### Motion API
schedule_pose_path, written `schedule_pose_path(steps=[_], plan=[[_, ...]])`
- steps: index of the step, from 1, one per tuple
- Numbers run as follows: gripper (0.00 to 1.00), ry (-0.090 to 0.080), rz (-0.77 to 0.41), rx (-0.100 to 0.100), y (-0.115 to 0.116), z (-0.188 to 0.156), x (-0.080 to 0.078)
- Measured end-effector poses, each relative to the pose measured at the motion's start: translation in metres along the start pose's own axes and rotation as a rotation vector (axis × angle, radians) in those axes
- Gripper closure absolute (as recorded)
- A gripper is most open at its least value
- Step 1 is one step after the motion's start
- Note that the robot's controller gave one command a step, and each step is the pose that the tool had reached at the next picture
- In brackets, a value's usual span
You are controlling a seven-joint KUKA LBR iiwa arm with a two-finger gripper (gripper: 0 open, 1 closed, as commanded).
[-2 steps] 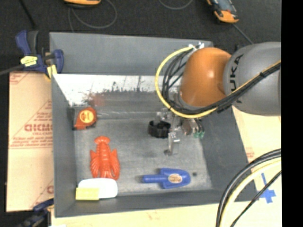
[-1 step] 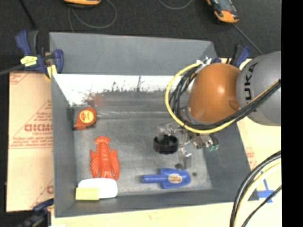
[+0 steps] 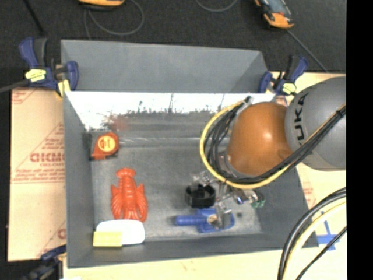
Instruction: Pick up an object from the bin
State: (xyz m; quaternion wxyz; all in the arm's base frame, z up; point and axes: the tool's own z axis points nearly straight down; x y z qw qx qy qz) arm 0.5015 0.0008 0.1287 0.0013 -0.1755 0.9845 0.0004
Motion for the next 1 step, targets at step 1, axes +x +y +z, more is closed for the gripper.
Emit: schedule_pose_path(steps=[1], plan=[[0.0, 0.0, -0.218, 0.001, 0.0058, 0.0476, 0.01]])
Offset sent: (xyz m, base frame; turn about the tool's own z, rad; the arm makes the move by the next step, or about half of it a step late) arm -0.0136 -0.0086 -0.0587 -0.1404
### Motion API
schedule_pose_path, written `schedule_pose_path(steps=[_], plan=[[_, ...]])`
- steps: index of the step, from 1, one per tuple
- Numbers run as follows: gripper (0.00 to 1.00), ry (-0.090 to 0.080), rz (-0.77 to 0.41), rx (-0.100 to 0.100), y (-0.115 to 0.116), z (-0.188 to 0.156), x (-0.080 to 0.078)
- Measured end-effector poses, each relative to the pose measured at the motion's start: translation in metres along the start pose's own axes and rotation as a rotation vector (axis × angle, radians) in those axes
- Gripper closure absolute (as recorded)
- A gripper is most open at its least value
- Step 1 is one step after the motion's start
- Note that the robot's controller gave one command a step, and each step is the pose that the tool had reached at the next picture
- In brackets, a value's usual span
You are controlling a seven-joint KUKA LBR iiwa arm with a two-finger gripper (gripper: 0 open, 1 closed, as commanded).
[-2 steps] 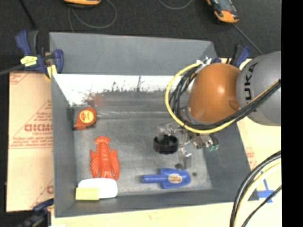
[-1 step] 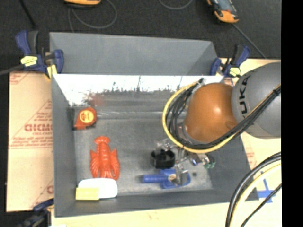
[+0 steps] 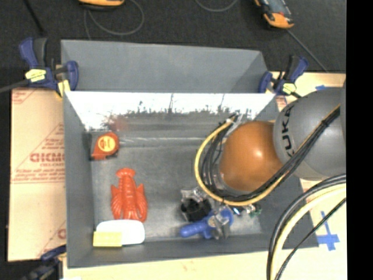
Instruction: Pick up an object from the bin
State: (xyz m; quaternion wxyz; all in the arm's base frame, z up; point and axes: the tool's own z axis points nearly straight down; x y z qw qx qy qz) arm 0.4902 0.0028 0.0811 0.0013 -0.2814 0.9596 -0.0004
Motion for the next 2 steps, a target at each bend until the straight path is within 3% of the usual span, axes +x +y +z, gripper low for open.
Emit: schedule_pose_path(steps=[1, 2], plan=[[1.0, -0.005, 0.077, 0.001, -0.0087, 0.0069, 0.0043], [1.0, -0.005, 0.077, 0.001, -0.0087, 0.0069, 0.0042]])
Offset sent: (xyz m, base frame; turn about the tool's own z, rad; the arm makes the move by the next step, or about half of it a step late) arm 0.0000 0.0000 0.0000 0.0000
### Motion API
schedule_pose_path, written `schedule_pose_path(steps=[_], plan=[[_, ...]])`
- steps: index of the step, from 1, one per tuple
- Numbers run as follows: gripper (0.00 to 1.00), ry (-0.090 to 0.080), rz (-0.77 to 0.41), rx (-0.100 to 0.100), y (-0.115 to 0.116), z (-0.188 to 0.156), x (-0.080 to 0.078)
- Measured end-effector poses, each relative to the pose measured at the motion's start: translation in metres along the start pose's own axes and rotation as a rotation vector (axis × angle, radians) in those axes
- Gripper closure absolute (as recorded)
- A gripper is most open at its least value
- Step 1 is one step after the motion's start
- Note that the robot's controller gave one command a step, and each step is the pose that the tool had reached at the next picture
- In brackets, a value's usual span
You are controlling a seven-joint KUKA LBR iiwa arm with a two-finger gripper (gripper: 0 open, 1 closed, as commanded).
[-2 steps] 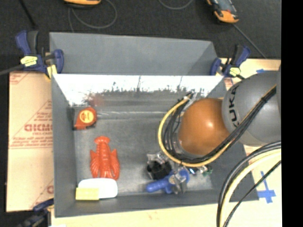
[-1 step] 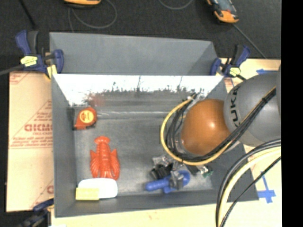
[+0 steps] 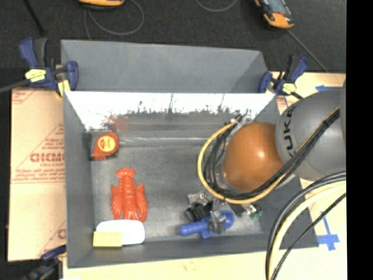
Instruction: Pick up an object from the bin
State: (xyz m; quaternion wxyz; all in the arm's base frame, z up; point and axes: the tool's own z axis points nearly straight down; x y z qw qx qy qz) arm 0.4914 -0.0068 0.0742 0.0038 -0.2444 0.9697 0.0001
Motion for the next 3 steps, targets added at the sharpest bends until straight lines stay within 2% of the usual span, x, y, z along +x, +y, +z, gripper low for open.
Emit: schedule_pose_path(steps=[1, 2, 3], plan=[[1.0, 0.002, 0.0, -0.001, 0.001, -0.003, 0.001], [1.0, 0.011, 0.0, -0.004, 0.001, -0.021, 0.003], [1.0, 0.007, 0.002, -0.001, 0.0, -0.038, 0.002]])
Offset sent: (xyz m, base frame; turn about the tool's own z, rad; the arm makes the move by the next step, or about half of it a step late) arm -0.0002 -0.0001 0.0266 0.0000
